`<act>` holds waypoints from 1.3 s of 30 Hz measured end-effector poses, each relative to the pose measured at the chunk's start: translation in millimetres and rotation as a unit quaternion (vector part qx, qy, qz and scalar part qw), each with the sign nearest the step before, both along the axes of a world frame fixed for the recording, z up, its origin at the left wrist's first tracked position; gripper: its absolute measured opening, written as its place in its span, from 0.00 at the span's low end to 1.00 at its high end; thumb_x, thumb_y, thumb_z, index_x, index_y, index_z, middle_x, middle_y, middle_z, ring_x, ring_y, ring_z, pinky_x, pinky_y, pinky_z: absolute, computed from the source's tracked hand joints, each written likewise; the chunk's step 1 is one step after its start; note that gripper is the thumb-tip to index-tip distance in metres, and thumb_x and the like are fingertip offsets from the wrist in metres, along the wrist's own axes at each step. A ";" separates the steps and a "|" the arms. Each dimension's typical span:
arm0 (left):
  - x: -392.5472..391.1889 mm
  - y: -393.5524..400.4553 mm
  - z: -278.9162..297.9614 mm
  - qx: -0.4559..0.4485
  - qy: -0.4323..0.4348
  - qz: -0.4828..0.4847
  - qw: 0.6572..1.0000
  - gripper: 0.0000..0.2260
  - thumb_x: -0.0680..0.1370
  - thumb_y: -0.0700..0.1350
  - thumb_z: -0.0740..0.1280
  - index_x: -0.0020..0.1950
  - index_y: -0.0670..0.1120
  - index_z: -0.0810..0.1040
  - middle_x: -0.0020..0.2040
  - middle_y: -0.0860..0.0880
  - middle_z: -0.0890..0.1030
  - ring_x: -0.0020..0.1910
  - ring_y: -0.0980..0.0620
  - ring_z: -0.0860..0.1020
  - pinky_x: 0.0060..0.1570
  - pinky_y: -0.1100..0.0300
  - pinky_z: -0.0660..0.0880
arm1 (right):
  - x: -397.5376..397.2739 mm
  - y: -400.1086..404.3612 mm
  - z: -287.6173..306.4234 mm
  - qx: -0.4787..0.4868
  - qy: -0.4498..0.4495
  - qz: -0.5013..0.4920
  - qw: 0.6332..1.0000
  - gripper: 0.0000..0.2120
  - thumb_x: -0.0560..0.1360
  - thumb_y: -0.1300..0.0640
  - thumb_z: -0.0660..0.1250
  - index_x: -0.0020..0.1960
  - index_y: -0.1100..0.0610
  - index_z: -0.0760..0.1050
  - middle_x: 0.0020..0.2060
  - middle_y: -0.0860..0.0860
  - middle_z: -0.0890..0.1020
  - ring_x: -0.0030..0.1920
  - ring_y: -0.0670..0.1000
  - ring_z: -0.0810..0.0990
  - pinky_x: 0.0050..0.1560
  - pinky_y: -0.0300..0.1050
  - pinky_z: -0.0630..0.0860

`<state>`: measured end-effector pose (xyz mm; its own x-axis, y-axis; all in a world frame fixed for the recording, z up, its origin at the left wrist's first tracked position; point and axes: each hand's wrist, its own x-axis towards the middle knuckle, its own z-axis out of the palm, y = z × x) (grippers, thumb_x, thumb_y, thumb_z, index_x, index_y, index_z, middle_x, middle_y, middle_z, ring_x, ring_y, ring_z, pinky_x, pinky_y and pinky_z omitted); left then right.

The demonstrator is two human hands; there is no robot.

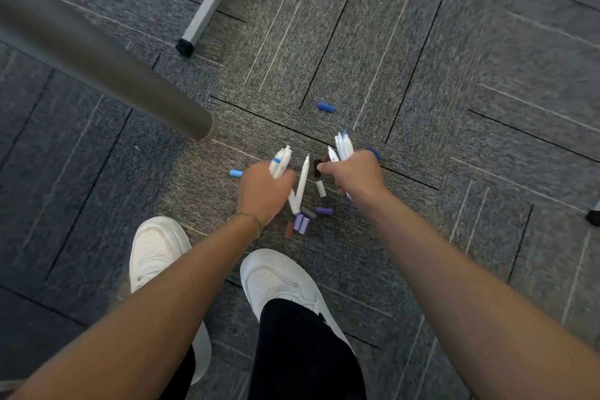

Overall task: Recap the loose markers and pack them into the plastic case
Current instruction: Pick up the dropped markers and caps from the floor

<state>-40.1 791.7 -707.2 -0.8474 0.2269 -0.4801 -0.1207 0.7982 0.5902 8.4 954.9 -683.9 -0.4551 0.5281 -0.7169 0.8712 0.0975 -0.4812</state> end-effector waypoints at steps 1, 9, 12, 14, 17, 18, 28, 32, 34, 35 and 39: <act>0.4 -1.7 2.8 0.043 -0.024 0.056 0.997 0.14 0.76 0.47 0.69 0.32 0.44 0.71 0.27 0.49 0.71 0.26 0.51 0.67 0.28 0.59 0.65 | -1.0 -3.9 -2.5 0.021 -0.014 0.026 0.999 0.19 0.70 0.47 0.79 0.37 0.57 0.72 0.32 0.52 0.79 0.31 0.52 0.76 0.34 0.46 0.73; -5.6 -14.0 22.5 0.222 -0.207 0.260 0.917 0.06 0.77 0.37 0.70 0.45 0.40 0.74 0.30 0.45 0.77 0.24 0.48 0.79 0.22 0.61 0.74 | -20.1 -43.1 -12.2 0.190 -0.064 0.238 0.950 0.14 0.74 0.48 0.76 0.51 0.57 0.81 0.43 0.52 0.83 0.47 0.57 0.83 0.40 0.46 0.72; -9.1 -19.9 30.2 0.205 -0.238 0.283 0.906 0.06 0.78 0.37 0.69 0.47 0.41 0.73 0.30 0.45 0.76 0.25 0.48 0.79 0.24 0.60 0.76 | -24.0 -51.3 -9.6 0.162 -0.058 0.236 0.956 0.09 0.74 0.53 0.74 0.50 0.57 0.81 0.46 0.54 0.85 0.48 0.58 0.84 0.39 0.46 0.73; -10.8 -24.6 40.6 0.155 -0.231 0.256 0.926 0.07 0.77 0.35 0.69 0.44 0.41 0.72 0.27 0.45 0.74 0.21 0.49 0.76 0.21 0.61 0.73 | -23.5 -54.7 -1.2 0.074 -0.035 0.169 0.982 0.11 0.73 0.49 0.73 0.44 0.57 0.78 0.39 0.52 0.82 0.41 0.57 0.81 0.35 0.43 0.70; -11.0 -32.9 63.0 0.054 -0.179 0.149 0.971 0.08 0.73 0.34 0.70 0.40 0.40 0.72 0.26 0.44 0.74 0.18 0.51 0.71 0.19 0.62 0.68 | -19.0 -62.3 27.5 -0.047 0.024 0.041 0.998 0.11 0.70 0.50 0.70 0.35 0.56 0.75 0.30 0.51 0.78 0.32 0.53 0.77 0.33 0.42 0.67; -11.0 -35.1 72.4 0.032 -0.156 0.121 0.980 0.08 0.71 0.34 0.71 0.39 0.41 0.72 0.27 0.43 0.74 0.19 0.50 0.71 0.20 0.62 0.68 | -16.6 -65.3 40.4 -0.069 0.044 0.010 0.997 0.09 0.69 0.53 0.70 0.33 0.56 0.75 0.29 0.51 0.78 0.29 0.52 0.77 0.32 0.41 0.68; 17.3 -62.8 232.7 0.100 0.019 0.088 0.991 0.12 0.67 0.38 0.69 0.28 0.47 0.69 0.21 0.52 0.72 0.23 0.46 0.73 0.26 0.55 0.71 | 2.8 -106.0 183.3 -0.134 0.277 -0.080 0.948 0.13 0.76 0.56 0.74 0.36 0.56 0.75 0.24 0.50 0.74 0.25 0.50 0.71 0.30 0.47 0.70; 41.4 -72.7 324.9 0.189 0.061 0.134 0.971 0.14 0.68 0.36 0.68 0.26 0.50 0.75 0.18 0.54 0.72 0.21 0.54 0.72 0.27 0.59 0.69 | 16.8 -129.9 268.6 -0.153 0.370 -0.075 0.913 0.15 0.77 0.56 0.73 0.34 0.57 0.74 0.24 0.51 0.73 0.25 0.49 0.70 0.27 0.43 0.68; 53.4 -78.7 371.4 0.233 0.076 0.151 0.958 0.18 0.69 0.36 0.68 0.24 0.56 0.77 0.19 0.55 0.73 0.20 0.57 0.71 0.26 0.60 0.68 | 21.1 -140.9 314.5 -0.146 0.393 -0.073 0.905 0.16 0.77 0.58 0.73 0.32 0.57 0.73 0.22 0.52 0.72 0.23 0.49 0.69 0.26 0.43 0.67; 59.0 -82.0 395.4 0.253 0.083 0.158 0.951 0.19 0.69 0.36 0.68 0.23 0.56 0.77 0.19 0.54 0.73 0.19 0.59 0.71 0.26 0.60 0.68 | 22.3 -146.2 338.1 -0.145 0.404 -0.072 0.900 0.18 0.76 0.60 0.73 0.30 0.57 0.72 0.21 0.52 0.71 0.21 0.50 0.68 0.26 0.43 0.66; 76.7 -97.6 491.6 0.334 0.119 0.187 0.916 0.21 0.70 0.32 0.68 0.20 0.51 0.74 0.19 0.53 0.73 0.18 0.60 0.70 0.23 0.67 0.67 | 29.0 -163.4 440.9 -0.139 0.461 -0.052 0.875 0.19 0.76 0.64 0.71 0.29 0.59 0.69 0.20 0.52 0.69 0.21 0.50 0.66 0.24 0.42 0.64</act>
